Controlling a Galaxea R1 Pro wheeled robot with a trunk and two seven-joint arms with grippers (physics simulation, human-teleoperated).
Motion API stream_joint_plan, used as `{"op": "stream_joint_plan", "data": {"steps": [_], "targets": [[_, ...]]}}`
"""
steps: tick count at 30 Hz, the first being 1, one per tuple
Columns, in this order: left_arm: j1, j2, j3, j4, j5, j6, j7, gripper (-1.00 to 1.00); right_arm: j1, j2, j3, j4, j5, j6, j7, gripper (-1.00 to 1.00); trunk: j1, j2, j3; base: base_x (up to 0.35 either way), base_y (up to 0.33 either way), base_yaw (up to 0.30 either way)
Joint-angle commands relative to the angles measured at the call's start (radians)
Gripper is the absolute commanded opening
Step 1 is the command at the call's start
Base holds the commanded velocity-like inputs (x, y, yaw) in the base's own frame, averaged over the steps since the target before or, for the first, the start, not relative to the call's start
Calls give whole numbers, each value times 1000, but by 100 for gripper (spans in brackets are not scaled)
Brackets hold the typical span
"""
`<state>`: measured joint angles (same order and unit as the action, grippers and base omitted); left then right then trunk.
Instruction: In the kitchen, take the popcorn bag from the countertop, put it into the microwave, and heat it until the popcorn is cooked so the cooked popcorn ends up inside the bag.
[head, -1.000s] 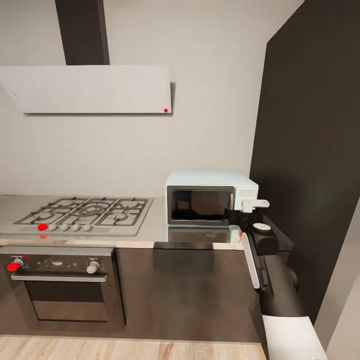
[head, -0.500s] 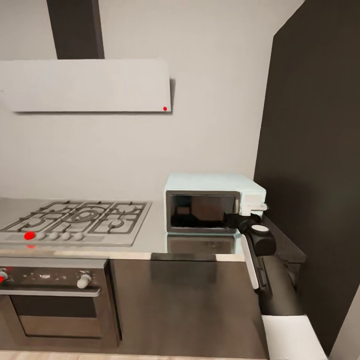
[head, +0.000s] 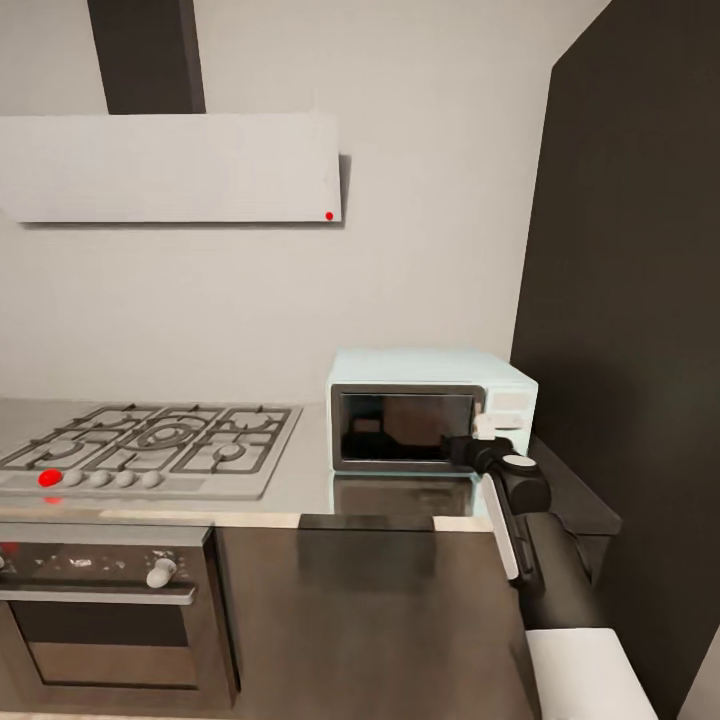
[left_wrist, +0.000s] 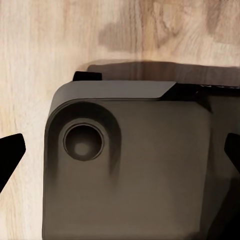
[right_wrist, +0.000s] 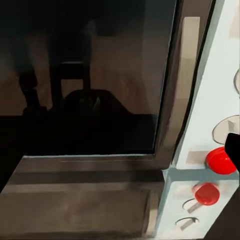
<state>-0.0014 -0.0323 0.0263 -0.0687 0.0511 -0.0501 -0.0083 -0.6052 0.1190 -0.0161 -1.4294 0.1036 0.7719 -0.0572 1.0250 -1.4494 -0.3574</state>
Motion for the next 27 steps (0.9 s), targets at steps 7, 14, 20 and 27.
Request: {"op": "stream_joint_plan", "data": {"steps": [7, 14, 20, 27], "targets": [[0, -1, 3, 0, 6, -2, -1, 100, -1, 0, -10, 0, 4, -7, 9, 100, 0, -1, -1, 0, -81, 0], [0, -1, 3, 0, 6, -2, -1, 100, -1, -1, -10, 9, 5, -19, 8, 100, 0, -1, -1, 0, -27, 0], [0, -1, 1, 0, 6, -2, -1, 100, -1, -1, -10, 9, 7, -20, 8, 100, 0, -1, -1, 0, -174, 0], [0, -1, 3, 0, 6, -2, -1, 100, -1, 0, -10, 9, 8, -20, 8, 100, 0, -1, -1, 0, -10, 0]]}}
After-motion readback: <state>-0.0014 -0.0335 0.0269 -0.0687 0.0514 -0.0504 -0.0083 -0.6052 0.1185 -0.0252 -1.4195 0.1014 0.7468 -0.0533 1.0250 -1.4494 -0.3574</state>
